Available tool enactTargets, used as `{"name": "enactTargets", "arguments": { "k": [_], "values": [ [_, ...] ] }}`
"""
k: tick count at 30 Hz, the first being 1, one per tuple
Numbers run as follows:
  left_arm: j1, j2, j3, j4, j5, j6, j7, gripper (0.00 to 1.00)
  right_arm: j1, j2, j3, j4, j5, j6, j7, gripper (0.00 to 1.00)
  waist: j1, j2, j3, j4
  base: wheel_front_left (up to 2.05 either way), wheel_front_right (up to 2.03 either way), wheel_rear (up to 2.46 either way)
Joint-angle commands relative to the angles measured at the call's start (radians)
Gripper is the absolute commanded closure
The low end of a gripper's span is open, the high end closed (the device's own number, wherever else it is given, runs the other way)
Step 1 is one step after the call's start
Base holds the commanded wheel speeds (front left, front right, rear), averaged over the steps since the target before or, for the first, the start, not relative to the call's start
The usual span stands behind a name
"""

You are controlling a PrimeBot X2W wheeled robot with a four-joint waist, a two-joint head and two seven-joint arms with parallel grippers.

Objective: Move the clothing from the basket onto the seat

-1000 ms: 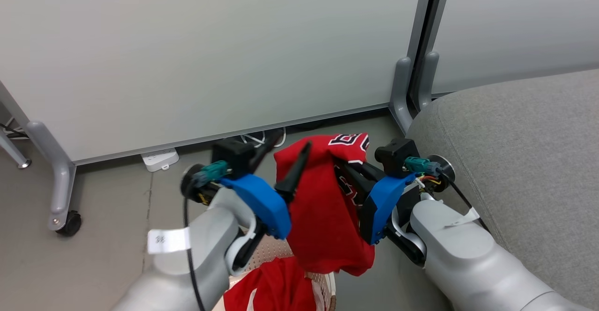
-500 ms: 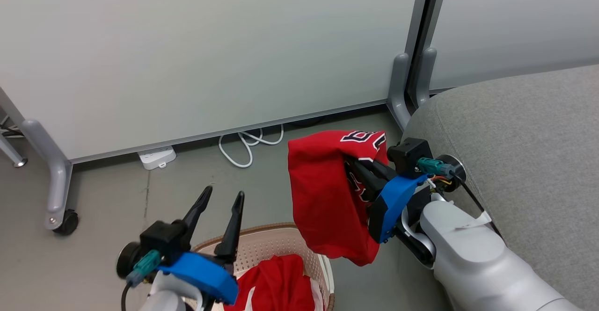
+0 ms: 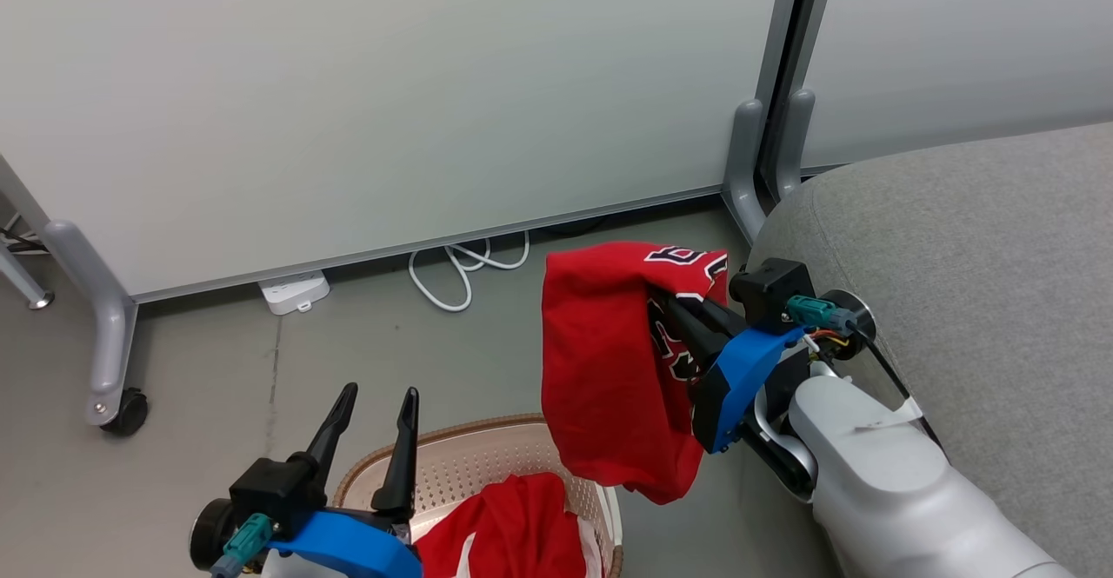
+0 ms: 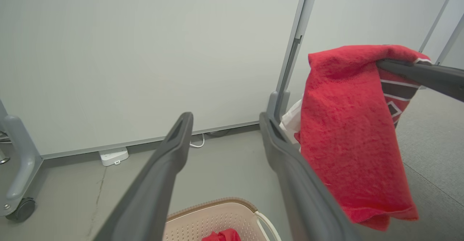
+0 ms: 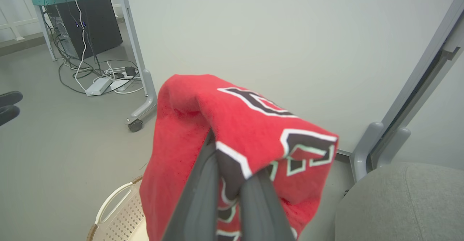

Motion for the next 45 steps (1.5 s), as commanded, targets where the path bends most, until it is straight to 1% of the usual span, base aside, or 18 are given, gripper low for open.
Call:
{"name": "enactTargets", "arguments": {
  "k": [1, 6, 11, 17, 26, 33, 40, 45],
  "values": [
    [0.008, -0.012, 0.013, 0.004, 0.014, -0.008, -0.003, 0.0, 0.015, -0.003, -0.005, -0.003, -0.007, 0.0, -0.005, 1.0, 0.0001, 0.0, 0.0, -0.003, 0.0, 0.0, 0.0],
    [0.013, -0.023, 0.024, 0.007, 0.031, -0.014, -0.003, 0.0, 0.016, 0.0, -0.006, -0.001, -0.005, 0.0, -0.005, 1.0, 0.0001, 0.0, 0.0, -0.016, 0.0, 0.0, 0.0],
    [0.013, -0.027, 0.034, -0.001, 0.04, -0.017, -0.003, 0.0, 0.005, 0.006, -0.01, -0.004, -0.006, 0.0, -0.005, 1.0, 0.0001, 0.0, 0.007, -0.067, 0.0, 0.0, 0.0],
    [0.002, -0.02, 0.032, -0.013, 0.037, -0.017, -0.003, 0.0, -0.004, 0.007, -0.014, -0.002, -0.013, 0.0, -0.005, 1.0, 0.0001, 0.0, 0.024, -0.175, 0.0, 0.0, 0.0],
    [-0.02, -0.023, 0.036, -0.022, 0.034, -0.017, -0.003, 0.0, 0.002, 0.001, -0.036, -0.008, -0.021, 0.0, -0.005, 1.0, 0.0001, 0.0, 0.057, -0.357, 0.0, 0.0, 0.0],
    [-0.034, -0.015, 0.025, -0.019, 0.036, -0.018, -0.003, 0.0, 0.007, 0.005, -0.052, -0.018, -0.026, 0.0, -0.005, 1.0, 0.0001, 0.0, 0.085, -0.464, 0.0, 0.0, 0.0],
    [-0.078, 0.003, -0.021, -0.005, 0.03, -0.015, -0.003, 0.0, 0.025, -0.001, -0.108, -0.038, -0.043, 0.0, -0.005, 1.0, 0.0001, 0.0, 0.126, -0.481, 0.0, 0.0, 0.0],
    [-0.088, 0.01, -0.029, 0.004, 0.022, -0.015, -0.003, 0.0, 0.039, 0.006, -0.135, -0.047, -0.062, 0.0, -0.005, 1.0, 0.0001, 0.0, 0.133, -0.482, 0.0, 0.0, 0.0]
  ]
}}
